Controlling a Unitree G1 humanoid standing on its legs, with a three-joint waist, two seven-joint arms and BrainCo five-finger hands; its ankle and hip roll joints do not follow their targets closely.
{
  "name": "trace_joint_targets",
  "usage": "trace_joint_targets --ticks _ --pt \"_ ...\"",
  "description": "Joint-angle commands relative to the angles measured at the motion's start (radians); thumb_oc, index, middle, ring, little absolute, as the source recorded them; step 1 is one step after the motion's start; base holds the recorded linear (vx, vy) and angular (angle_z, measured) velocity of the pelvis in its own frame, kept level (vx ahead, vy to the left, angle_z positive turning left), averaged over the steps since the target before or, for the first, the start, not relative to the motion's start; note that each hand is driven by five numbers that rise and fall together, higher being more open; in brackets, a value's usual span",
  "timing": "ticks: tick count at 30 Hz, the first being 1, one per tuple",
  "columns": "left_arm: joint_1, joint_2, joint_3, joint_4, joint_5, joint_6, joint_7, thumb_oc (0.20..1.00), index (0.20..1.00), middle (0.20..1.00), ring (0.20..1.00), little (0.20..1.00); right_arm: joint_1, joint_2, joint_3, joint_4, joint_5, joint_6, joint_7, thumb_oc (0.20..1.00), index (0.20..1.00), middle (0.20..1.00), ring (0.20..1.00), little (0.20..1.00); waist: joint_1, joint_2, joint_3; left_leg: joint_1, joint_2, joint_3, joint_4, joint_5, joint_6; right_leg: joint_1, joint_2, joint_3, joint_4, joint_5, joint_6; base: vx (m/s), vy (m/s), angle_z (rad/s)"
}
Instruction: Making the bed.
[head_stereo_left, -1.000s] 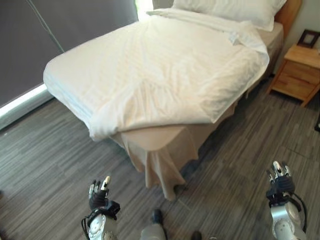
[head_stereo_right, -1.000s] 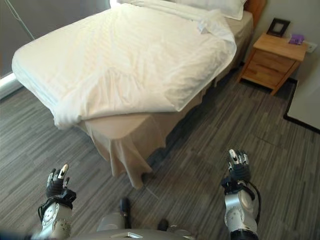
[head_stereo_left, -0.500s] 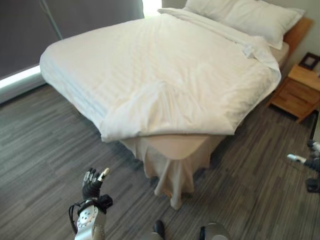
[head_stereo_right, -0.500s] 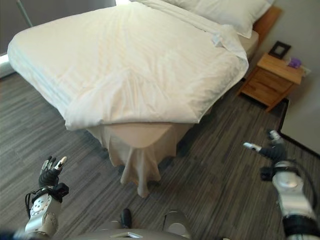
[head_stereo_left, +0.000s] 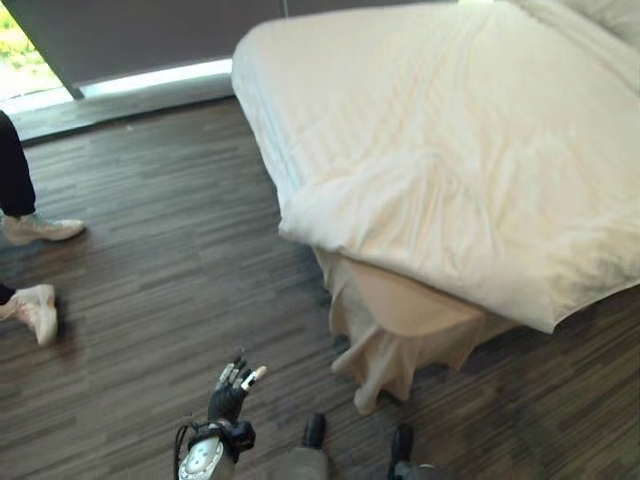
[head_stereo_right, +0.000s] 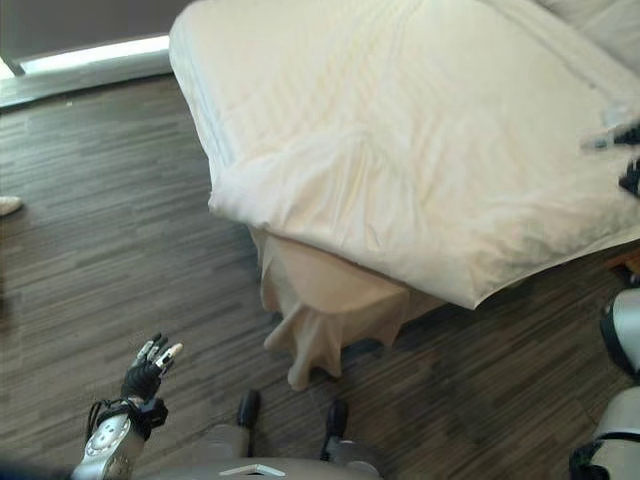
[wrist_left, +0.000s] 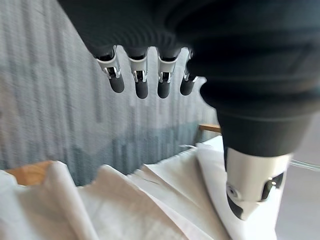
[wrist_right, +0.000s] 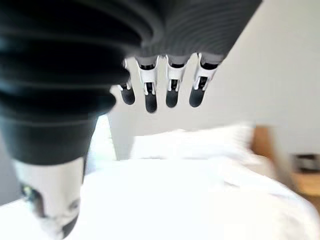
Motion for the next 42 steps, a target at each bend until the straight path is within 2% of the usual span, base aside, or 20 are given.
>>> trace_joint_targets --ticks 1,6,13,14,15,19,27,28,34,35,36,42 --pt "-0.076 0.072 -0.001 -0.051 -0.006 -0.031 -0.009 1.0 1.0 1.0 1.0 1.0 -0.173 -0.004 0.122 0.005 -0.005 -0.01 -0.045 1.0 1.0 1.0 1.0 1.0 0.007 -0.017 0.026 -0.028 0.046 0.004 -0.019 0.069 -0.063 -0.003 -0.034 0.017 0.013 0.006 0.052 -0.07 -0.036 0.12" --pt "-0.111 0.08 -0.024 -0.048 -0.012 -0.031 0.001 1.0 1.0 1.0 1.0 1.0 -0.222 0.119 0.141 0.016 0.013 -0.008 -0.054 1.0 1.0 1.0 1.0 1.0 0.019 -0.014 0.039 -0.054 0.054 0.013 -0.019 0.077 -0.069 -0.038 -0.022 0.019 0.013 0.009 0.048 -0.01 -0.036 -0.03" --pt "-0.129 0.077 -0.038 -0.05 -0.006 -0.038 0.006 1.0 1.0 1.0 1.0 1.0 -0.217 0.146 0.164 -0.066 0.035 -0.026 -0.029 1.0 1.0 1.0 1.0 1.0 0.014 -0.008 0.058 -0.058 0.052 0.018 -0.018 0.074 -0.071 -0.043 -0.022 0.017 0.013 0.004 0.045 0.0 0.0 -0.01" --pt "-0.076 0.093 -0.05 -0.048 0.042 0.013 -0.028 1.0 1.0 1.0 1.0 1.0 -0.064 0.024 0.013 0.084 0.021 0.025 -0.034 1.0 1.0 1.0 1.0 1.0 -0.036 0.057 0.057 -0.027 0.113 0.125 0.0 0.105 -0.096 -0.012 -0.026 -0.087 0.062 -0.061 0.015 0.01 0.055 -0.03" --pt "-0.071 0.095 -0.053 -0.058 0.041 0.014 -0.032 1.0 1.0 1.0 1.0 1.0 -0.068 0.033 0.018 0.092 0.013 0.027 -0.035 1.0 1.0 1.0 1.0 1.0 -0.037 0.058 0.056 -0.025 0.11 0.125 0.008 0.097 -0.09 -0.011 -0.03 -0.081 0.064 -0.057 0.017 -0.01 0.091 0.13" --pt "-0.055 0.095 -0.043 -0.057 0.045 0.016 -0.032 1.0 1.0 1.0 1.0 1.0 -0.064 0.06 -0.003 0.086 0.026 0.024 -0.041 1.0 1.0 1.0 1.0 1.0 -0.031 0.046 0.053 -0.021 0.094 0.128 0.024 0.07 -0.075 -0.002 -0.05 -0.062 0.066 -0.042 0.027 0.01 0.104 0.03" --pt "-0.054 0.119 -0.034 -0.057 0.052 0.014 -0.031 1.0 1.0 1.0 1.0 1.0 -0.12 0.084 0.024 0.081 0.022 0.027 -0.052 1.0 1.0 1.0 1.0 1.0 -0.016 0.033 0.062 -0.039 0.068 0.127 -0.005 0.077 -0.061 -0.024 -0.073 -0.051 0.063 -0.021 0.043 -0.01 0.059 -0.07" --pt "-0.053 0.122 -0.027 -0.056 0.043 0.013 -0.028 1.0 1.0 1.0 1.0 1.0 -0.128 0.117 0.026 0.066 0.018 0.028 -0.053 1.0 1.0 1.0 1.0 1.0 -0.003 0.033 0.073 -0.055 0.06 0.121 -0.007 0.08 -0.058 -0.036 -0.079 -0.051 0.059 -0.011 0.047 0.0 0.0 0.0" --pt "-0.052 0.126 -0.022 -0.06 0.033 0.011 -0.025 1.0 1.0 1.0 1.0 1.0 -0.156 0.176 0.043 0.034 0.017 0.027 -0.053 1.0 1.0 1.0 1.0 1.0 0.014 0.032 0.088 -0.086 0.056 0.114 -0.009 0.089 -0.057 -0.064 -0.08 -0.05 0.055 0.002 0.049 -0.04 0.009 0.01" --pt "-0.061 0.126 -0.027 -0.057 0.026 0.008 -0.018 1.0 1.0 1.0 1.0 1.0 -0.166 0.224 0.035 0.025 0.034 0.026 -0.061 1.0 1.0 1.0 1.0 1.0 0.023 0.034 0.106 -0.109 0.056 0.109 -0.01 0.097 -0.059 -0.087 -0.079 -0.051 0.054 0.01 0.049 -0.05 0.001 0.01" --pt "-0.061 0.126 -0.027 -0.056 0.026 0.008 -0.017 1.0 1.0 1.0 1.0 1.0 -0.165 0.224 0.034 0.025 0.034 0.026 -0.061 1.0 1.0 1.0 1.0 1.0 0.023 0.033 0.105 -0.11 0.056 0.109 -0.01 0.097 -0.059 -0.088 -0.079 -0.051 0.054 0.01 0.049 -0.05 -0.005 0.02" --pt "-0.097 0.122 -0.059 -0.042 0.027 0.008 -0.01 1.0 1.0 1.0 1.0 1.0 -0.15 0.303 0.005 0.083 0.047 0.031 -0.061 1.0 1.0 1.0 1.0 1.0 0.042 0.032 0.131 -0.139 0.059 0.1 -0.01 0.108 -0.063 -0.106 -0.075 -0.057 0.045 0.022 0.052 -0.01 -0.013 0.08"
